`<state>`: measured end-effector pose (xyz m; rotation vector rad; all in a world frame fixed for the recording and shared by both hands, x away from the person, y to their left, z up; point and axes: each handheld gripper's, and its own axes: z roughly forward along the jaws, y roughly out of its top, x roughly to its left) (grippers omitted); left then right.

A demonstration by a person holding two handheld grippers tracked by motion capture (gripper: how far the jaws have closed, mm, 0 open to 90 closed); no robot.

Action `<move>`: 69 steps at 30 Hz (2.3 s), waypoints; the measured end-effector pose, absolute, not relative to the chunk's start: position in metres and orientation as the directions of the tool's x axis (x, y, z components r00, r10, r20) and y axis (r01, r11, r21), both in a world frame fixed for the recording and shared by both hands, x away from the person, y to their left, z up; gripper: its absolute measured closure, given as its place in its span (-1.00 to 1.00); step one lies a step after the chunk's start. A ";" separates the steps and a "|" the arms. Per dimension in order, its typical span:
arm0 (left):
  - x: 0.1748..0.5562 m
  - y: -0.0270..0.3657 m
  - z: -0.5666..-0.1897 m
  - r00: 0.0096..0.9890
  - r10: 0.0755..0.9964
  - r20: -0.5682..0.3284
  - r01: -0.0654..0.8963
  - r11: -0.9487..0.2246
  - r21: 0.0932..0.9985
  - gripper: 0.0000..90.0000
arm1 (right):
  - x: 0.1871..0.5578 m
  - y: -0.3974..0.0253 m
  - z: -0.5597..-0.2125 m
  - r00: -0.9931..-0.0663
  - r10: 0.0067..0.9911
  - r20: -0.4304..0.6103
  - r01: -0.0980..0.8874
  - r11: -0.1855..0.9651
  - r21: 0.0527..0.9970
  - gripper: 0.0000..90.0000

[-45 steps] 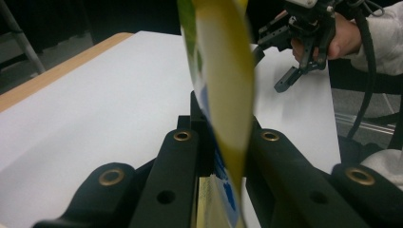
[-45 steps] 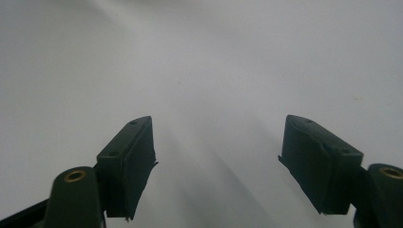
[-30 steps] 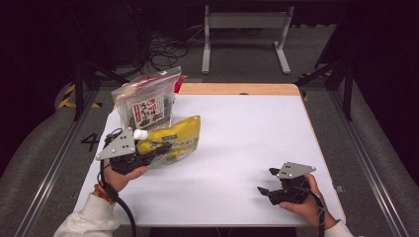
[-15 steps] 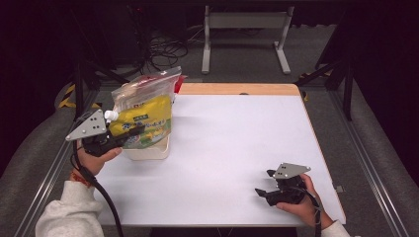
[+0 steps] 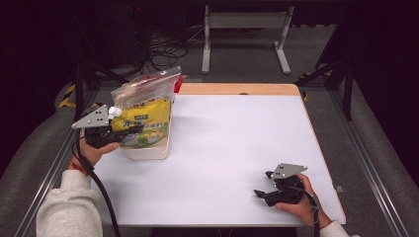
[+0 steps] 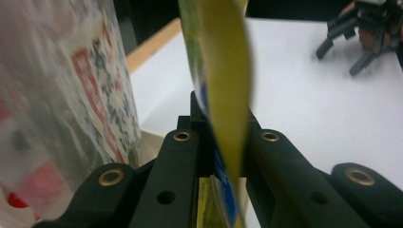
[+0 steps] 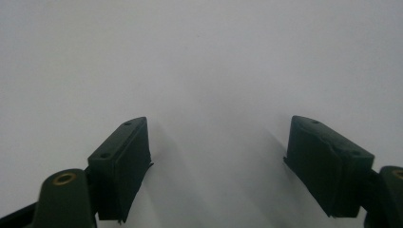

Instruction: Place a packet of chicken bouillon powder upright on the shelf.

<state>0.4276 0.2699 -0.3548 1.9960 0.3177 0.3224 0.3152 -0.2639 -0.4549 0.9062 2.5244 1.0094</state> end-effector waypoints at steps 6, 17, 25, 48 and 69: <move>0.434 0.270 -0.370 0.923 0.381 0.054 0.110 -0.397 0.911 0.88 | 0.314 -0.263 -0.454 -0.768 0.640 -0.024 0.445 0.561 0.698 -0.52; 0.429 0.269 -0.387 0.899 0.435 0.058 0.124 -0.378 0.917 0.88 | 0.310 -0.264 -0.446 -0.767 0.641 -0.034 0.421 0.543 0.727 -0.52; 0.426 0.278 -0.402 0.874 0.486 0.014 0.160 -0.315 0.936 0.86 | 0.307 -0.263 -0.441 -0.776 0.630 -0.044 0.397 0.541 0.741 -0.52; 0.425 0.276 -0.414 0.849 0.529 0.005 0.200 -0.330 0.923 0.88 | 0.306 -0.262 -0.441 -0.778 0.626 -0.052 0.395 0.551 0.735 -0.52; 0.421 0.272 -0.414 0.823 0.567 0.014 0.209 -0.325 0.922 0.84 | 0.304 -0.263 -0.439 -0.775 0.630 -0.056 0.394 0.551 0.736 -0.51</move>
